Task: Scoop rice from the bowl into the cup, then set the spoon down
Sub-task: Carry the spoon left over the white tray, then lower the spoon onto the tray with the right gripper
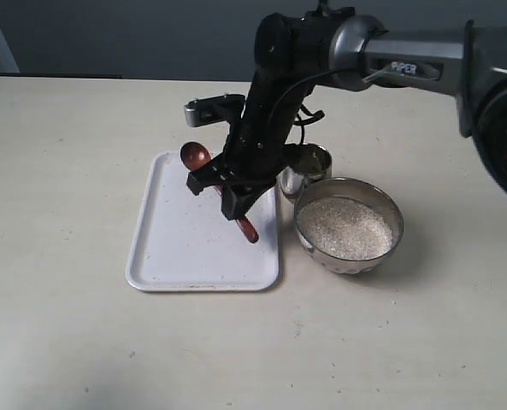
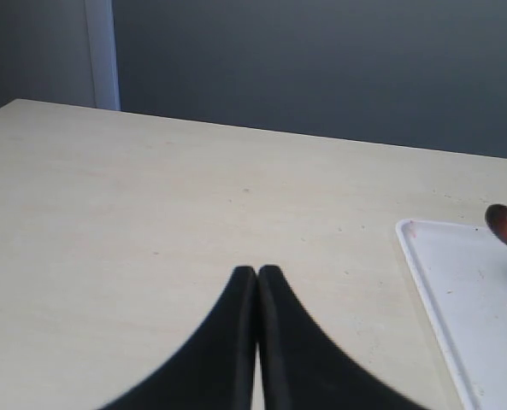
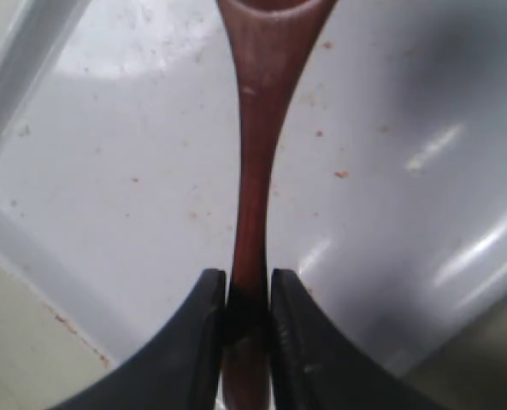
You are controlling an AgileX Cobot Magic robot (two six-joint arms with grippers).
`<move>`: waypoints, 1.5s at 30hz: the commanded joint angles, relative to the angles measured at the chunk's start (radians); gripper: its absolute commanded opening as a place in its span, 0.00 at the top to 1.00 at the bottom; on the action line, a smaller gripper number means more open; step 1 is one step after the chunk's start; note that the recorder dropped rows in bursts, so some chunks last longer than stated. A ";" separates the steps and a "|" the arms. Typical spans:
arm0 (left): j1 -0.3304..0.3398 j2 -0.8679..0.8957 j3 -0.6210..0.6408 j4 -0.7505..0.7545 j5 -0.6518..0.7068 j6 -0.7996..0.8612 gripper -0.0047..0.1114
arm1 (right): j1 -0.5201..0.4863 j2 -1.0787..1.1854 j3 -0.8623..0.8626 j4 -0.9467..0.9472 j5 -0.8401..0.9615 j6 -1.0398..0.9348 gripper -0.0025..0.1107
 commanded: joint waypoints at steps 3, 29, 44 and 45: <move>-0.005 -0.001 -0.004 0.001 -0.014 -0.002 0.96 | 0.014 0.079 -0.091 0.003 0.064 0.140 0.99; -0.005 -0.001 -0.004 0.001 -0.014 -0.002 0.96 | 0.061 0.100 -0.111 0.002 -0.120 0.756 0.99; -0.005 -0.001 -0.004 0.001 -0.014 -0.002 0.96 | 0.061 0.108 -0.111 0.001 -0.049 0.756 0.98; -0.005 -0.001 -0.004 0.001 -0.014 -0.002 0.96 | 0.061 0.110 -0.111 0.001 -0.046 0.756 0.97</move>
